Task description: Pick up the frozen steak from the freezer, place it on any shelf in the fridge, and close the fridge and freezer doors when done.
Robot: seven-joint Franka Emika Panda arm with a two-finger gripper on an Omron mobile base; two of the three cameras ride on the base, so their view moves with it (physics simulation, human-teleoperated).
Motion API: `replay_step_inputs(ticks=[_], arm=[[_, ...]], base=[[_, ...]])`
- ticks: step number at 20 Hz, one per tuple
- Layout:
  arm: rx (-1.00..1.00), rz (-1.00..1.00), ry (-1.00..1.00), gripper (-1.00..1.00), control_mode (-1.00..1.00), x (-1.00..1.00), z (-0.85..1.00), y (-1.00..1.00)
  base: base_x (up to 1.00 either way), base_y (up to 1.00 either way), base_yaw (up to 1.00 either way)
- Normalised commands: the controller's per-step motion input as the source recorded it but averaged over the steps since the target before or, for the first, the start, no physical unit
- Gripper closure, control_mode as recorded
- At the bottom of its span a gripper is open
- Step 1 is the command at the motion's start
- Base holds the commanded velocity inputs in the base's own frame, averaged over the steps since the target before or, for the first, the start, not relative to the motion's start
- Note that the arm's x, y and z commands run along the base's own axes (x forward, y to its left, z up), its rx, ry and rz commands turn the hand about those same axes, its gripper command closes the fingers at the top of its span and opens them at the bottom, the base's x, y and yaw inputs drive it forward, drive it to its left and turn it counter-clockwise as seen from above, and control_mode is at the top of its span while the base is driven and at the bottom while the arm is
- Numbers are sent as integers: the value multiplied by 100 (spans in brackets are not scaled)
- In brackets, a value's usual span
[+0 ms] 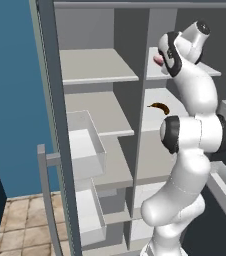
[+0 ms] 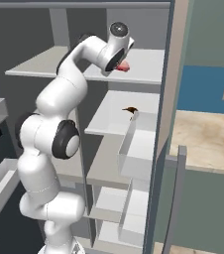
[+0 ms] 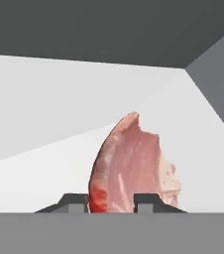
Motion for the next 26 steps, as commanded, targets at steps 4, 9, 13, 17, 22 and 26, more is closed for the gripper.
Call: replay_step_inputs(ticks=[4,9,13,17,22,26], arm=[[-5,0,-12,-100,-100,0,-32,47],[0,0,-6,-100,-100,-23,-1,22],[0,-5,-17,-100,-100,-97,4,12],[3,-13,-15,-100,-100,-100,7,13],[7,-18,-2,-100,-100,-100,-3,32],[12,-19,-2,-100,-100,-100,-28,36]], base=[[0,0,0],[0,0,0],[0,0,0],[0,0,0],[0,0,0],[0,0,0]])
